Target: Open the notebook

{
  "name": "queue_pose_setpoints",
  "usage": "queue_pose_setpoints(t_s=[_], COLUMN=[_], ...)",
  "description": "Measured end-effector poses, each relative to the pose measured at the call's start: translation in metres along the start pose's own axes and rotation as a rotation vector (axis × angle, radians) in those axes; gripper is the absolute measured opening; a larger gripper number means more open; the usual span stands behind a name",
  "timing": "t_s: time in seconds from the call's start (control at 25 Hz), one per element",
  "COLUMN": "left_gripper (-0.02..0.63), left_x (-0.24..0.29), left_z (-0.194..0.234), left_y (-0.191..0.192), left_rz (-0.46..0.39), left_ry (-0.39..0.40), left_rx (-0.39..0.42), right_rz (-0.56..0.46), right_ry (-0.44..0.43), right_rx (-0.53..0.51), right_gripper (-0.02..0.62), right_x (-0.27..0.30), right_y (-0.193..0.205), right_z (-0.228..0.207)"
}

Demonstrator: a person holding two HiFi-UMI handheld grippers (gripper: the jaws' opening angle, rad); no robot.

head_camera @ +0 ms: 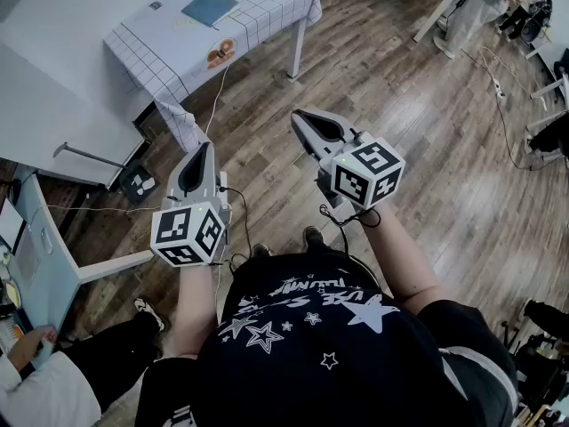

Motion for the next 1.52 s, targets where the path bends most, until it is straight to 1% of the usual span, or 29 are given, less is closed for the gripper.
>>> queue_pose_setpoints(t_s=[0.12, 0.2, 0.28, 0.36, 0.44, 0.64, 0.8, 0.84, 0.92, 1.0, 1.08, 1.16, 1.24, 1.36, 1.52], left_gripper=[0.009, 0.009, 0.009, 0.009, 0.009, 0.009, 0.009, 0.009, 0.009, 0.009, 0.009, 0.009, 0.009, 0.009, 0.009], left_x=[-0.002, -0.001, 0.001, 0.003, 0.003, -0.003, -0.013, -0.016, -0.025, -0.032, -0.034, -0.036, -0.036, -0.026, -0.003], left_z=[-0.001, -0.001, 0.002, 0.006, 0.009, 0.022, 0.038, 0.042, 0.049, 0.059, 0.070, 0.077, 0.079, 0.078, 0.079], left_y=[-0.007, -0.008, -0.007, -0.007, -0.009, -0.007, -0.003, -0.002, -0.001, 0.003, 0.008, 0.011, 0.011, 0.013, 0.015], left_rz=[-0.049, -0.044, -0.029, -0.021, -0.020, -0.011, -0.003, -0.008, -0.017, -0.005, 0.012, 0.015, 0.012, 0.013, 0.014], left_ry=[0.115, 0.139, 0.135, 0.128, 0.131, 0.140, 0.132, 0.144, 0.195, 0.215, 0.201, 0.190, 0.187, 0.185, 0.153], left_rx=[-0.005, 0.026, 0.078, 0.097, 0.085, 0.072, 0.064, 0.054, 0.028, 0.024, 0.022, -0.003, -0.020, -0.001, 0.007], right_rz=[-0.003, -0.006, -0.007, -0.003, 0.005, 0.042, 0.027, 0.012, -0.014, -0.013, -0.004, -0.002, 0.000, -0.008, -0.015], right_ry=[0.016, 0.024, 0.033, 0.046, 0.053, 0.033, 0.049, 0.052, 0.067, 0.087, 0.106, 0.119, 0.134, 0.159, 0.139], right_rx=[-0.004, -0.008, -0.015, -0.017, -0.009, -0.017, 0.001, 0.011, 0.040, 0.048, 0.046, 0.060, 0.077, 0.083, 0.078], right_gripper=[0.015, 0.015, 0.015, 0.015, 0.015, 0.015, 0.015, 0.015, 0.015, 0.015, 0.017, 0.017, 0.017, 0.015, 0.017], right_x=[0.004, 0.004, 0.004, 0.003, 0.005, 0.020, 0.032, 0.035, 0.041, 0.047, 0.049, 0.047, 0.044, 0.047, 0.064], right_y=[0.002, 0.002, 0.003, 0.004, 0.006, 0.015, 0.024, 0.026, 0.030, 0.033, 0.035, 0.037, 0.041, 0.043, 0.041], right_z=[0.008, 0.012, 0.015, 0.017, 0.019, 0.032, 0.041, 0.043, 0.047, 0.051, 0.054, 0.055, 0.051, 0.034, 0.010])
Point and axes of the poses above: the fingertips, and each gripper's own axes: x forward along the fingers, z to its left, y out of its underside, the point moved 6 cm from there along -x, backward along the fingers, and after that the axes turned 11 degrees about -z, right-handed, at the moved point
